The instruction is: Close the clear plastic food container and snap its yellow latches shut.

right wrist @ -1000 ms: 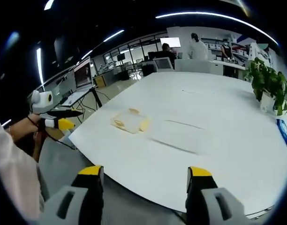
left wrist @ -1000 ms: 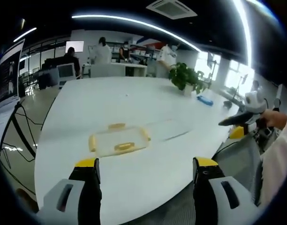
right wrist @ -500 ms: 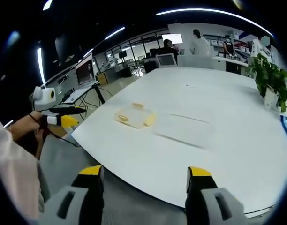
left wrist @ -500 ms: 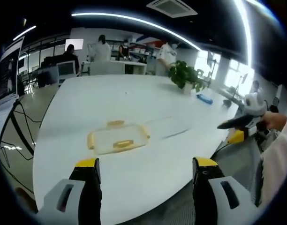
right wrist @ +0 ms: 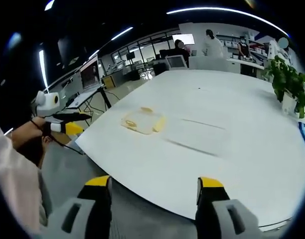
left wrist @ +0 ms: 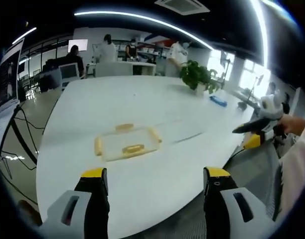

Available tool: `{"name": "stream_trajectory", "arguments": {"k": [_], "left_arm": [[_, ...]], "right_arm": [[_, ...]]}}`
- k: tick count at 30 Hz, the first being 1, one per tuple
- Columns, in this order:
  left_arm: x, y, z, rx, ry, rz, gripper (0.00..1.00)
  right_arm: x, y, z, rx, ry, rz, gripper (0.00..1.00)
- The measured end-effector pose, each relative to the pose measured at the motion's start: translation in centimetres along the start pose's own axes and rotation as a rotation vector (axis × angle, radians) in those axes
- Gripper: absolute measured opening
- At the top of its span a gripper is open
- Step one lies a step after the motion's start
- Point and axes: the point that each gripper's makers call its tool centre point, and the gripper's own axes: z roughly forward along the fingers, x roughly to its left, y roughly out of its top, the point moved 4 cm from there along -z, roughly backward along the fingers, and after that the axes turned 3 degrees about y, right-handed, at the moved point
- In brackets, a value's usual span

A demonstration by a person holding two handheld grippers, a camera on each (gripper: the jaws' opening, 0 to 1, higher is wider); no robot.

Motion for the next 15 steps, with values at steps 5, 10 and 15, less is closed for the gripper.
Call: {"name": "stream_trajectory", "arguments": {"k": [5, 10, 15], "left_arm": [[0.4, 0.3, 0.2, 0.002, 0.001, 0.011, 0.77], [0.9, 0.2, 0.4, 0.018, -0.001, 0.029, 0.77], [1.3, 0.3, 0.7, 0.024, 0.0, 0.035, 0.77]], "right_arm": [[0.0, 0.6, 0.2, -0.013, -0.009, -0.007, 0.67], [-0.1, 0.9, 0.2, -0.013, -0.006, -0.01, 0.67], [-0.2, 1.0, 0.4, -0.001, -0.002, -0.017, 0.67]]}}
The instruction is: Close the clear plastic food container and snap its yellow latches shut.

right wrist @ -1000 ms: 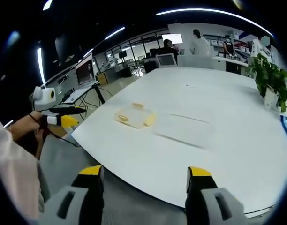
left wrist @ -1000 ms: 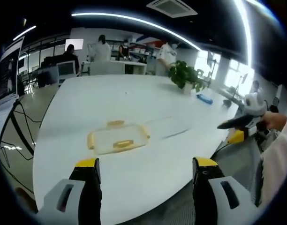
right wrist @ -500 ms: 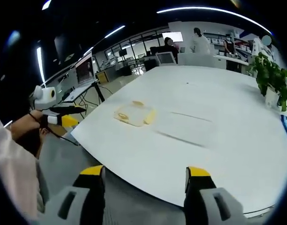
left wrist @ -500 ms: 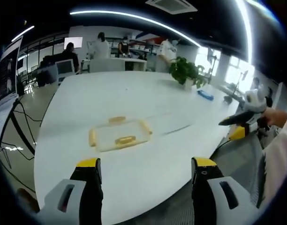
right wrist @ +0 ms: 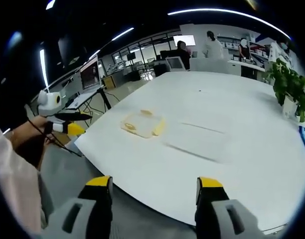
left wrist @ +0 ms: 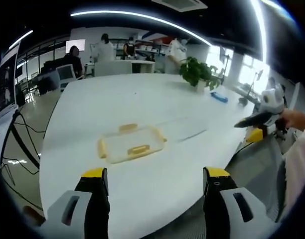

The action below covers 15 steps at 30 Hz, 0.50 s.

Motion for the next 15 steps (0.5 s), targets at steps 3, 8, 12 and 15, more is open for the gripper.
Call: {"name": "stream_trajectory", "arguments": {"k": [3, 8, 12, 15], "left_arm": [[0.4, 0.0, 0.3, 0.006, -0.002, 0.007, 0.77], [0.9, 0.1, 0.7, 0.019, -0.007, 0.022, 0.77], [1.5, 0.3, 1.2, 0.026, -0.01, 0.037, 0.77], [2.0, 0.4, 1.7, 0.04, -0.018, 0.062, 0.77]], "right_arm": [[-0.1, 0.2, 0.3, 0.005, 0.003, -0.005, 0.67], [-0.2, 0.8, 0.8, 0.013, 0.011, -0.019, 0.67], [-0.3, 1.4, 1.3, 0.018, 0.022, -0.035, 0.67], [-0.3, 1.8, 1.8, 0.025, 0.029, -0.053, 0.67]]}}
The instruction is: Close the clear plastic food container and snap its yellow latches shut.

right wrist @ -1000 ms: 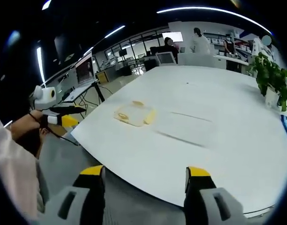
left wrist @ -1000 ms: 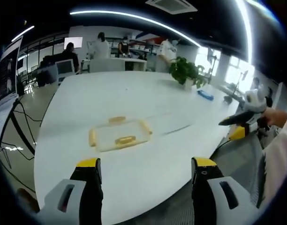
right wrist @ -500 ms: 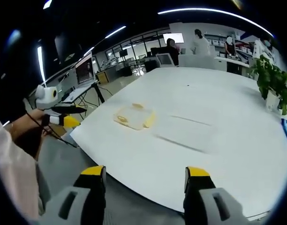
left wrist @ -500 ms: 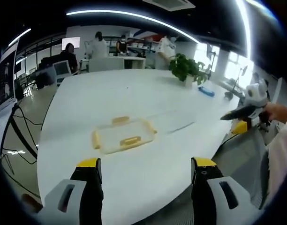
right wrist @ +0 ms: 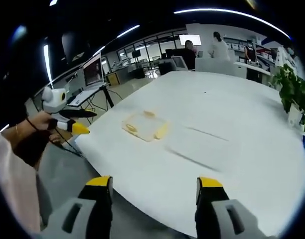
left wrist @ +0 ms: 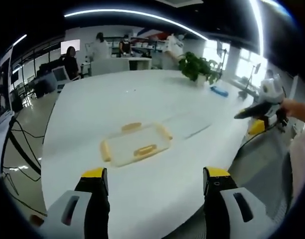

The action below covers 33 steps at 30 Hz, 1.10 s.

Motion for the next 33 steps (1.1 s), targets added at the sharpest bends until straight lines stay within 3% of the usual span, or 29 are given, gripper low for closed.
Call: {"name": "stream_trajectory", "arguments": {"k": [16, 25, 33], "left_arm": [[2.7, 0.8, 3.4, 0.07, -0.055, 0.124, 0.77], [4.5, 1.8, 5.8, 0.118, -0.102, 0.192, 0.77], [5.9, 3.0, 8.2, 0.187, -0.155, 0.367, 0.77]], "right_arm": [[-0.6, 4.7, 4.1, 0.031, 0.061, -0.169, 0.67], [-0.8, 8.1, 7.4, 0.036, 0.166, -0.212, 0.67], [-0.4, 10.4, 11.3, 0.094, 0.221, -0.333, 0.67]]}}
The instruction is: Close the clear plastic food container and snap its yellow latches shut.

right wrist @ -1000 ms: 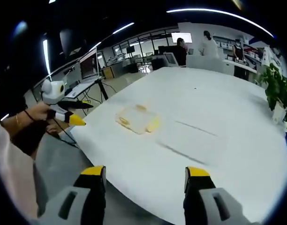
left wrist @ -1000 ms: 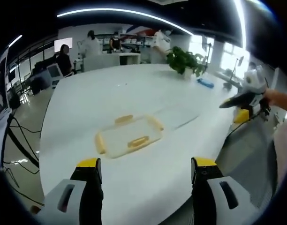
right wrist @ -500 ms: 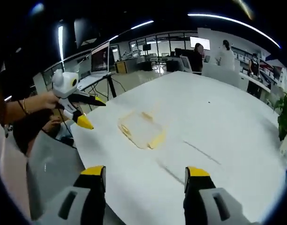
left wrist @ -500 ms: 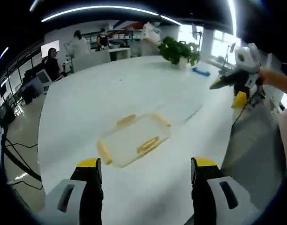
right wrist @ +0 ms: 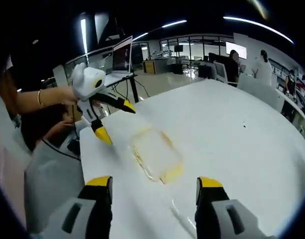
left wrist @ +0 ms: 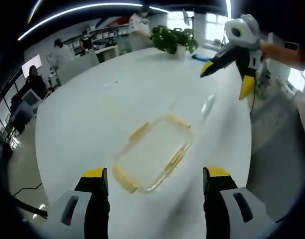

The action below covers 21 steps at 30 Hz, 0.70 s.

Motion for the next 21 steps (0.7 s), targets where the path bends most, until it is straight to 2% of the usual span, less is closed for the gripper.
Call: {"name": "stream_trajectory", "arguments": {"k": [6, 12, 15, 19, 20, 21], "left_arm": [[0.7, -0.3, 1.6, 0.06, -0.053, 0.085, 0.76], [1.4, -1.2, 2.9, 0.11, -0.098, 0.145, 0.76], [1.8, -1.5, 3.8, 0.132, -0.121, 0.158, 0.75], [2.4, -1.5, 4.6, 0.128, -0.136, 0.121, 0.75], [2.4, -1.4, 4.7, 0.128, -0.138, 0.12, 0.75], [2.5, -1.4, 4.9, 0.13, -0.141, 0.122, 0.74]], "right_arm": [[-0.4, 1.3, 2.7, 0.051, 0.043, -0.074, 0.68], [-1.0, 1.6, 5.2, 0.115, 0.076, -0.111, 0.7], [-1.5, 0.8, 6.7, 0.202, 0.098, -0.117, 0.71], [-2.1, -0.1, 8.6, 0.251, 0.08, -0.104, 0.71], [-2.4, -0.8, 9.0, 0.303, 0.06, -0.137, 0.71], [-2.4, -1.1, 9.3, 0.325, 0.063, -0.168, 0.71]]}}
